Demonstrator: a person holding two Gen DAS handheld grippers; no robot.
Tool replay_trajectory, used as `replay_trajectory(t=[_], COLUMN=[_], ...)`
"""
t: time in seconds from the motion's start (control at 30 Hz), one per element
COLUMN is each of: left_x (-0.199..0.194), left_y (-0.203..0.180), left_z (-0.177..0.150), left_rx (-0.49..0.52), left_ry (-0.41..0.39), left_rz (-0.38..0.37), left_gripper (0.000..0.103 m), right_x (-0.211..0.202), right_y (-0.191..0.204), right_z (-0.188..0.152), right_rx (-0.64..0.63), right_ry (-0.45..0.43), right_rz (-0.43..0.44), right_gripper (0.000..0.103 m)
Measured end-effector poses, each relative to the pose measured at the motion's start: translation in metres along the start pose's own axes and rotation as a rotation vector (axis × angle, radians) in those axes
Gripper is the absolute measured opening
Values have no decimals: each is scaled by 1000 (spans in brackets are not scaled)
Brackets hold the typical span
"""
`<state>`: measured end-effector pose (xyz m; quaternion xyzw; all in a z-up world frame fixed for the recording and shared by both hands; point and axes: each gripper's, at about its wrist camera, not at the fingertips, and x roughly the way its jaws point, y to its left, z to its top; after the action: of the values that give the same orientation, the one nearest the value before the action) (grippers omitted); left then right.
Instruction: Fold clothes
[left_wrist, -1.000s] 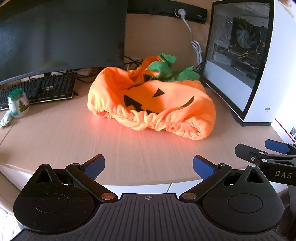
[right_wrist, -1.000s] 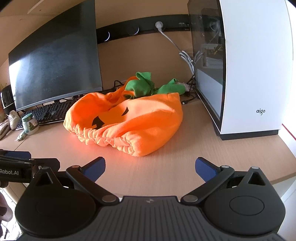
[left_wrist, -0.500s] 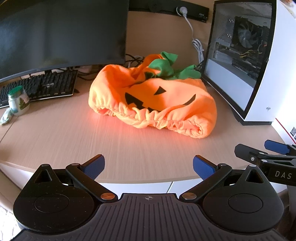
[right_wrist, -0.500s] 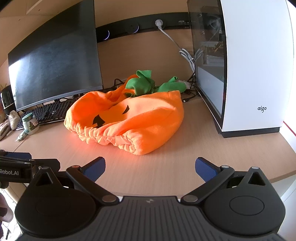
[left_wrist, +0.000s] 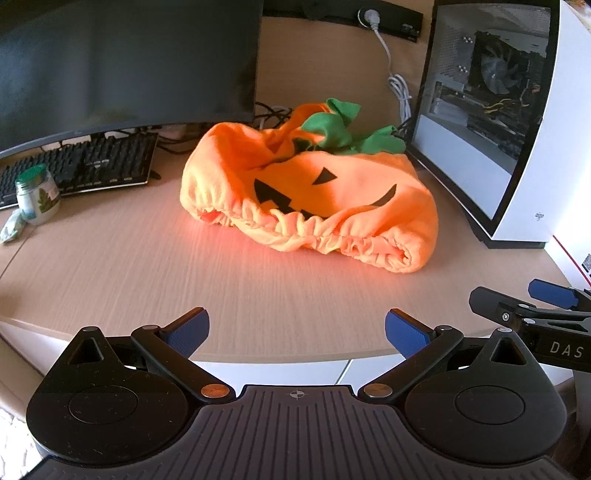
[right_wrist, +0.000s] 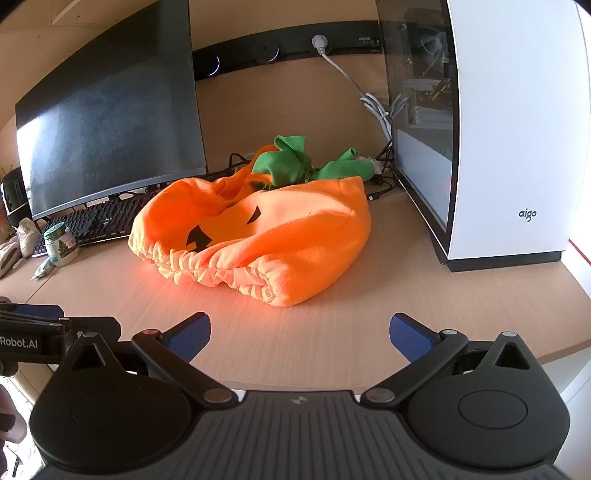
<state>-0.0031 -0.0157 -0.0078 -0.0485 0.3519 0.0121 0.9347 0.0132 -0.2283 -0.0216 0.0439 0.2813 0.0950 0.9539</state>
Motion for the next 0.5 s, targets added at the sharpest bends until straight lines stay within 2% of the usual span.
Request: replay_trajectory(t=[0.5], left_x=[9], left_y=[7], left_z=[2], left_rx=[-12], left_ry=[22], left_rz=[8], left_gripper=[103], right_x=[9], right_y=[4], right_z=[2], right_rx=[-4], right_ry=[15], right_rz=[-5], right_gripper=[103])
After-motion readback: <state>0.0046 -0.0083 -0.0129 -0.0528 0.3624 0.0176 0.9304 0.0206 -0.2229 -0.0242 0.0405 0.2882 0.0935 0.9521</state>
